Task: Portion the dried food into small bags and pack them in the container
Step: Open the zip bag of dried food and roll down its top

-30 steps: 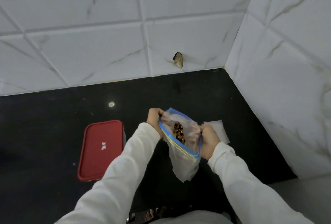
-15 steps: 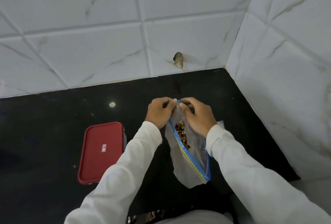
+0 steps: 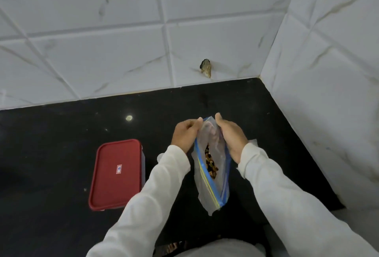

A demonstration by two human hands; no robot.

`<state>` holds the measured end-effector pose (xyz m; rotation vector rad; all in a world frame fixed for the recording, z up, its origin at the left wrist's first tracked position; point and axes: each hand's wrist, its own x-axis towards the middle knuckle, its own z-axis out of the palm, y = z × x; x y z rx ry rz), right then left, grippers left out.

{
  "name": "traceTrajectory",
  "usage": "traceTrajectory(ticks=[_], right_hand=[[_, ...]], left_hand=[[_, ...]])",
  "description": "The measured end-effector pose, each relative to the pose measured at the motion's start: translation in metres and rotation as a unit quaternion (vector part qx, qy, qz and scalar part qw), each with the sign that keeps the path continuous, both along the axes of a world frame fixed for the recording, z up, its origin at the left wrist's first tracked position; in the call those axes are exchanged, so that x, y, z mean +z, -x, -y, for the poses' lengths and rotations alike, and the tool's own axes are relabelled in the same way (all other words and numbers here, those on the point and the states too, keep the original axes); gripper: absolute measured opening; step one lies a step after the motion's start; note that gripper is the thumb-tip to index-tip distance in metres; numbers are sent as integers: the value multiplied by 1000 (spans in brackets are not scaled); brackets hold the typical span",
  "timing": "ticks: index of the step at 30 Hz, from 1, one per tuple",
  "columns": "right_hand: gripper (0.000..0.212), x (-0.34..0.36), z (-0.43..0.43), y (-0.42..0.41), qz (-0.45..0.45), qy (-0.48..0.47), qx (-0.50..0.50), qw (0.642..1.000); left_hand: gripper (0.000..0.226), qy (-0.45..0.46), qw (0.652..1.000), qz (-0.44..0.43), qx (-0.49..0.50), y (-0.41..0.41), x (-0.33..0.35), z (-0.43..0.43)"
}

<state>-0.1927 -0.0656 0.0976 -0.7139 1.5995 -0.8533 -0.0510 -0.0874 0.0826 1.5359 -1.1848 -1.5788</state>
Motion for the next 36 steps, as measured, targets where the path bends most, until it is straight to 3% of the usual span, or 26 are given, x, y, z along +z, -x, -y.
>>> traceTrajectory(ticks=[2, 5, 8, 10, 12, 14, 16, 18, 21, 23, 24, 26, 28, 29, 32, 34, 36], right_hand=[[43, 3, -17, 6, -92, 72, 48, 992], [38, 7, -42, 15, -163, 103, 120, 974], [26, -1, -48, 17, -195, 83, 158, 965], [20, 1, -49, 14, -187, 77, 133, 970], [23, -1, -46, 11, -110, 51, 84, 989], [26, -7, -40, 9, 52, 8, 5, 999], [25, -15, -34, 10, 222, -41, -75, 971], [21, -28, -32, 11, 289, -90, -129, 944], [26, -32, -35, 13, 303, -91, -152, 936], [24, -23, -36, 11, 335, -73, -132, 930], [33, -18, -38, 11, 305, -68, -101, 944], [46, -9, -46, 13, 132, -60, -6, 989], [60, -5, -60, 16, -68, -35, 78, 994], [66, -1, -68, 17, -111, -12, 106, 988], [53, -4, -77, 19, -157, 6, 156, 975], [31, -14, -74, 18, -201, 20, 164, 966], [17, -24, -70, 16, -198, 25, 117, 973]], left_hand=[[26, 78, 989, 111, -61, -12, 6, -11], [27, 95, 962, 230, -115, -23, 16, -30], [22, 101, 961, 238, -102, -28, 19, -36], [19, 90, 973, 195, -83, -29, 19, -36], [15, 27, 994, 92, -43, -32, 17, -33], [18, -83, 996, -43, -5, -33, 17, -30], [24, -211, 964, -160, 30, -32, 15, -29], [24, -296, 915, -257, 94, -29, 5, -30], [13, -325, 883, -309, 139, -18, 3, -36], [22, -270, 924, -232, 137, -17, 7, -41], [29, -248, 940, -202, 122, -18, 7, -44], [39, -205, 957, -184, 87, -23, 4, -51], [34, -122, 986, -89, 67, -30, -1, -59], [28, -70, 996, -18, 60, -32, -3, -64], [19, 12, 993, 112, 38, -32, -4, -75], [17, -9, 995, 100, 26, -28, -6, -77], [20, -61, 996, 6, 68, -24, -15, -76]])
